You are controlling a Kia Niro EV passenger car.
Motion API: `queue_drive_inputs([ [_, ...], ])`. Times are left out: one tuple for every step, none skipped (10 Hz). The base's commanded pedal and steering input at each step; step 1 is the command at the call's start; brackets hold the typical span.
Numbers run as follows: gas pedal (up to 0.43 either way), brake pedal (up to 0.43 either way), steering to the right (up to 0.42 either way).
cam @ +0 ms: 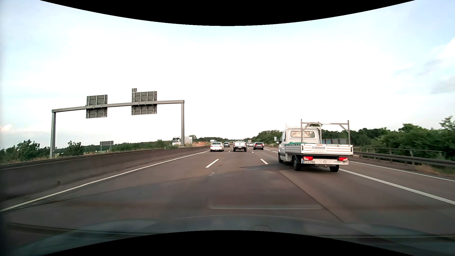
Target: Follow the waypoints while adhering to traffic rules and regulations
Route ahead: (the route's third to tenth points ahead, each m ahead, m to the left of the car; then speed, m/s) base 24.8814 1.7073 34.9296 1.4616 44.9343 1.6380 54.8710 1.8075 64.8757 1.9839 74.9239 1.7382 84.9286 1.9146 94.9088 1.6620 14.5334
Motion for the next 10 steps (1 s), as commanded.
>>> queue_drive_inputs([
  [0.039, 0.0, -0.004],
  [0.039, 0.0, -0.004],
  [0.039, 0.0, -0.004],
  [0.047, 0.0, -0.004],
  [0.047, 0.0, -0.004],
  [0.059, 0.0, -0.004],
  [0.059, 0.0, -0.004],
  [0.059, 0.0, -0.004],
  [0.067, 0.0, -0.004],
  [0.067, 0.0, -0.004],
])
